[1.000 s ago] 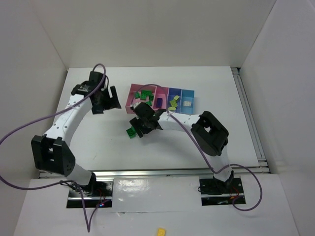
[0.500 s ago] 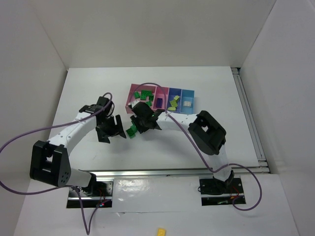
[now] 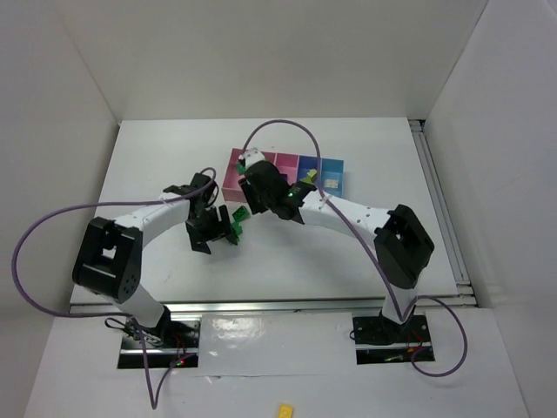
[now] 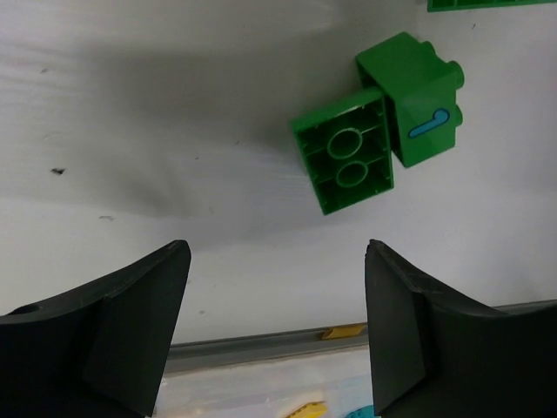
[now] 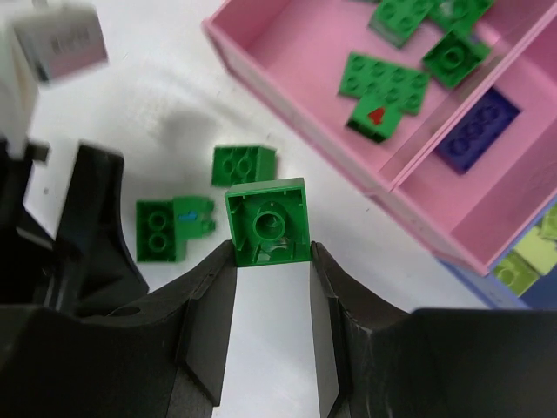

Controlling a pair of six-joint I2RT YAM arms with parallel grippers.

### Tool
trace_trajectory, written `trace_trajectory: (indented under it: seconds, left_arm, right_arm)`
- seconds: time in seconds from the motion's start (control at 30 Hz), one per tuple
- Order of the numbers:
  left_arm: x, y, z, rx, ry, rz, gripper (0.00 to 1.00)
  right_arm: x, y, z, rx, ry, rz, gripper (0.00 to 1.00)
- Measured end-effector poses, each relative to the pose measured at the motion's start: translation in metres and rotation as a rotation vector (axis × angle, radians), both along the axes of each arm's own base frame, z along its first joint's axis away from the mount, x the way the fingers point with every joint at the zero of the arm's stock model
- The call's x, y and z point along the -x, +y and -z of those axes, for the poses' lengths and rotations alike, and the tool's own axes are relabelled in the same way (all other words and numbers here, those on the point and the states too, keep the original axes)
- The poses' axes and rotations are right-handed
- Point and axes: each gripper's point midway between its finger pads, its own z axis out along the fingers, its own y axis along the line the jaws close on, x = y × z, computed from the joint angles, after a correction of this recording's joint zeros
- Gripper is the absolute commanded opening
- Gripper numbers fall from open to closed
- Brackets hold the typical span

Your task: Sort the legos into containers by color

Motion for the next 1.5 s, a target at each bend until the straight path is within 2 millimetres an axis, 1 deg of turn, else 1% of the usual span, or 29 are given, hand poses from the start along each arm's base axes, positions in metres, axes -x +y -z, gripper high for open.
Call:
trace_trajectory:
  seconds: [0.1,0.2,0.23,0.3,0.33,0.37,0.43,0.47,0.5,0.57,0.6,0.63,0.67,0.7,0.73,0.8,0.9,0.97,1.07,1.1,1.17,1.2,1.23,1.27,1.3,1.33,1.37,1.47,1.5]
  left_arm:
    - [-0.004,-0.009,0.008,0.006,0.019,-0.001,0.84]
    - [-0.016,-0.017,0.009,0.015,0.003,-0.006,0.83]
    - [-0.021,-0.020,0.008,0.020,-0.008,-0.009,0.83]
    - [-0.032,-0.024,0.006,0.023,-0.030,-0.015,0.79]
    - [-0.036,-0.025,0.007,0.021,-0.036,-0.018,0.77]
    - [-0.040,-0.026,0.007,0.019,-0.041,-0.021,0.70]
    - [-0.046,-0.026,0.009,0.011,-0.045,-0.033,0.63]
    - [-0.047,-0.025,0.009,0.007,-0.045,-0.039,0.57]
    - [-0.047,-0.025,0.010,0.005,-0.044,-0.045,0.48]
    - [-0.048,-0.023,0.009,-0.007,-0.047,-0.046,0.36]
    - [-0.049,-0.023,0.009,-0.011,-0.049,-0.048,0.31]
    - [-0.049,-0.022,0.007,-0.017,-0.050,-0.046,0.23]
    - [-0.051,-0.021,0.005,-0.025,-0.052,-0.048,0.20]
    - [-0.051,-0.019,0.003,-0.034,-0.053,-0.040,0.20]
    - [-0.052,-0.018,0.001,-0.042,-0.057,-0.030,0.16]
    - [-0.051,-0.015,-0.005,-0.053,-0.058,-0.023,0.13]
    - [-0.053,-0.011,-0.024,-0.062,-0.081,-0.007,0.11]
    - [-0.062,-0.011,-0.042,-0.057,-0.119,0.003,0.11]
    - [-0.087,-0.014,-0.075,-0.036,-0.204,-0.001,0.11]
    - [-0.094,-0.014,-0.083,-0.033,-0.226,0.003,0.16]
    - [-0.114,-0.014,-0.103,-0.025,-0.275,-0.010,0.23]
    - [-0.124,-0.013,-0.110,-0.023,-0.291,-0.017,0.28]
    - [-0.135,-0.011,-0.115,-0.024,-0.305,-0.023,0.35]
    - [-0.143,-0.009,-0.118,-0.028,-0.313,-0.024,0.38]
    - [-0.151,-0.005,-0.119,-0.032,-0.318,-0.030,0.41]
    - [-0.156,0.001,-0.118,-0.039,-0.316,-0.040,0.50]
    - [-0.158,0.007,-0.116,-0.048,-0.308,-0.050,0.65]
    - [-0.155,0.037,-0.106,-0.082,-0.262,-0.092,0.86]
    - [-0.152,0.047,-0.104,-0.090,-0.250,-0.111,0.91]
  right_arm:
    - [-0.021,-0.004,-0.007,-0.011,-0.015,0.043,0.35]
    - [-0.055,-0.006,-0.012,-0.029,-0.032,0.102,0.35]
    - [-0.068,-0.008,-0.013,-0.033,-0.040,0.124,0.43]
    - [-0.089,-0.013,-0.009,-0.037,-0.045,0.166,0.65]
    - [-0.098,-0.017,-0.007,-0.039,-0.043,0.183,0.73]
    - [-0.105,-0.019,-0.005,-0.038,-0.039,0.198,0.80]
    - [-0.119,-0.025,-0.002,-0.035,-0.036,0.221,0.82]
    - [-0.123,-0.030,-0.001,-0.033,-0.034,0.233,0.82]
    - [-0.125,-0.035,0.001,-0.027,-0.029,0.244,0.82]
    - [-0.122,-0.042,0.000,-0.031,-0.031,0.252,0.82]
    - [-0.116,-0.046,0.001,-0.030,-0.022,0.253,0.82]
    - [-0.109,-0.050,0.003,-0.028,-0.011,0.253,0.82]
    - [-0.101,-0.054,0.005,-0.027,0.002,0.250,0.82]
    - [-0.093,-0.056,0.006,-0.035,0.013,0.246,0.82]
    - [-0.085,-0.060,0.007,-0.038,0.025,0.249,0.82]
    - [-0.070,-0.069,0.008,-0.044,0.043,0.253,0.82]
    - [-0.056,-0.078,0.004,-0.062,0.054,0.264,0.82]
    - [-0.051,-0.082,0.000,-0.075,0.054,0.270,0.82]
    - [-0.045,-0.083,-0.004,-0.090,0.058,0.264,0.82]
    - [-0.042,-0.082,-0.004,-0.093,0.062,0.257,0.82]
    - [-0.034,-0.075,-0.003,-0.097,0.075,0.232,0.83]
    - [-0.028,-0.067,-0.002,-0.100,0.082,0.210,0.85]
    - [-0.020,-0.057,-0.002,-0.107,0.092,0.185,0.88]
    - [-0.012,-0.047,-0.001,-0.113,0.102,0.157,0.90]
    - [-0.002,-0.035,0.000,-0.118,0.114,0.123,0.90]
    - [0.008,-0.023,0.002,-0.121,0.126,0.093,0.92]
    - [0.017,-0.011,0.005,-0.124,0.140,0.064,0.92]
    - [0.039,0.022,0.021,-0.115,0.186,-0.006,0.92]
    - [0.044,0.030,0.029,-0.107,0.206,-0.019,0.92]
